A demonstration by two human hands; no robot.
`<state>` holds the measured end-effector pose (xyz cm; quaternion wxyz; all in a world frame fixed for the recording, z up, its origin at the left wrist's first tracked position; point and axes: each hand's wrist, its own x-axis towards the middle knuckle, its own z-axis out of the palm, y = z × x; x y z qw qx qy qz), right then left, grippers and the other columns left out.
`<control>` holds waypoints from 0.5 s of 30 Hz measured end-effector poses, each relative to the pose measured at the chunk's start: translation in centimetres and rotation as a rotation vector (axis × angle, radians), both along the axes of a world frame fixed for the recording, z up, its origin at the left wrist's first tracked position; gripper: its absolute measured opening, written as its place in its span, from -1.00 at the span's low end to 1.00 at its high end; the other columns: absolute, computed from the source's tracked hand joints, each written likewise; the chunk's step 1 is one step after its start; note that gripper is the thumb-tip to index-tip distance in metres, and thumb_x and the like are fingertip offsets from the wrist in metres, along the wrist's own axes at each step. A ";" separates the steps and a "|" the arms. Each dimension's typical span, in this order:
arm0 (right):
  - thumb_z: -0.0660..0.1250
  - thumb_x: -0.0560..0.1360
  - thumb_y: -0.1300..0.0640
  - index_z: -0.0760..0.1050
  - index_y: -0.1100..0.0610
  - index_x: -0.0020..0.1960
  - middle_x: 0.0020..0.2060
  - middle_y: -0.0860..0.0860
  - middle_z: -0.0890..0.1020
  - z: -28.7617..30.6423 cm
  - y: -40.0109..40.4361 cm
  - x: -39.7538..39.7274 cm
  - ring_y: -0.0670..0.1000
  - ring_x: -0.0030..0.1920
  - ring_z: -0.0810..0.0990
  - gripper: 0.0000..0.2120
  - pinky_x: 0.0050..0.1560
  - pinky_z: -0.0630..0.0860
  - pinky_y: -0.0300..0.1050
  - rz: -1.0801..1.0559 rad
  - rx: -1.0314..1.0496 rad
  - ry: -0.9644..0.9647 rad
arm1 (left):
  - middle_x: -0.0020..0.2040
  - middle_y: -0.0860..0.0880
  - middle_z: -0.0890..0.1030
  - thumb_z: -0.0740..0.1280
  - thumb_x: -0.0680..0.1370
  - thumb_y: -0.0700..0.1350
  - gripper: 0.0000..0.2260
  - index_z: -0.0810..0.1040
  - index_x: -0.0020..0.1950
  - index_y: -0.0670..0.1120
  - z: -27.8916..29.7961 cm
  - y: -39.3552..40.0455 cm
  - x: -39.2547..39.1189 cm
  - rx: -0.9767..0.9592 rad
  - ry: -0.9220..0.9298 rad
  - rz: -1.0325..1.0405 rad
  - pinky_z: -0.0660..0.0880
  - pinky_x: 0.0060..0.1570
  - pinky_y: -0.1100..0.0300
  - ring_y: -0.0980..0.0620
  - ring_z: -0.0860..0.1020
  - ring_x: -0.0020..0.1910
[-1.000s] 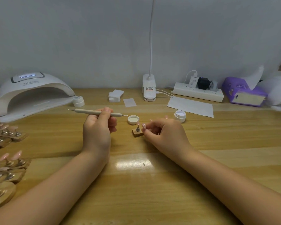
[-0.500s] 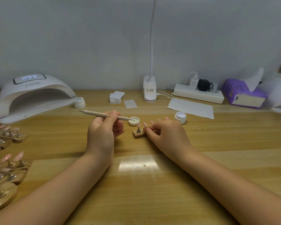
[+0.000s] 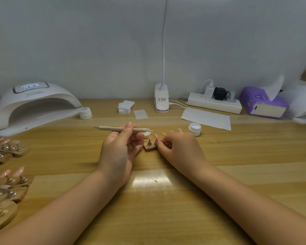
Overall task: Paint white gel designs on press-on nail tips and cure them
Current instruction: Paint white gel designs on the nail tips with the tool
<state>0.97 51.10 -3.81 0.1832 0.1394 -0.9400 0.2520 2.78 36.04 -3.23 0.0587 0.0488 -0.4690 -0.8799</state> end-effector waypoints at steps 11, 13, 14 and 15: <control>0.30 0.54 -0.06 0.69 0.01 -0.03 -0.15 0.06 0.70 0.0 0.0 0.9 0.07 -0.02 0.63 -0.77 0.30 0.37 -0.09 0.064 0.086 0.043 | -0.38 -0.02 0.61 0.21 0.62 -0.13 -0.77 0.57 -0.17 -0.13 0.1 0.1 0.0 0.008 -0.023 -0.058 0.47 0.11 0.05 0.09 0.56 -0.33; 0.27 0.55 -0.10 0.68 -0.02 -0.03 -0.19 0.03 0.69 -0.2 0.0 0.9 0.05 -0.04 0.62 -0.75 0.19 0.42 -0.13 0.042 0.120 0.047 | -0.35 -0.03 0.61 0.22 0.62 -0.12 -0.76 0.59 -0.18 -0.13 0.1 0.2 0.2 0.013 -0.034 -0.085 0.45 0.19 -0.02 0.08 0.56 -0.29; 0.26 0.55 -0.12 0.68 -0.02 -0.03 -0.20 0.02 0.69 -0.2 0.0 0.9 0.04 -0.05 0.62 -0.74 0.14 0.44 -0.12 0.034 0.129 0.051 | -0.34 -0.04 0.60 0.22 0.62 -0.12 -0.75 0.61 -0.19 -0.13 0.1 0.2 0.3 0.015 -0.036 -0.094 0.44 0.22 -0.04 0.08 0.56 -0.29; 0.25 0.55 -0.12 0.68 -0.03 -0.02 -0.20 0.01 0.69 -0.3 -0.1 0.9 0.04 -0.04 0.62 -0.73 0.13 0.45 -0.11 0.027 0.132 0.054 | -0.34 -0.04 0.60 0.22 0.62 -0.12 -0.74 0.61 -0.19 -0.13 0.1 0.3 0.3 0.020 -0.039 -0.097 0.42 0.25 -0.06 0.07 0.56 -0.28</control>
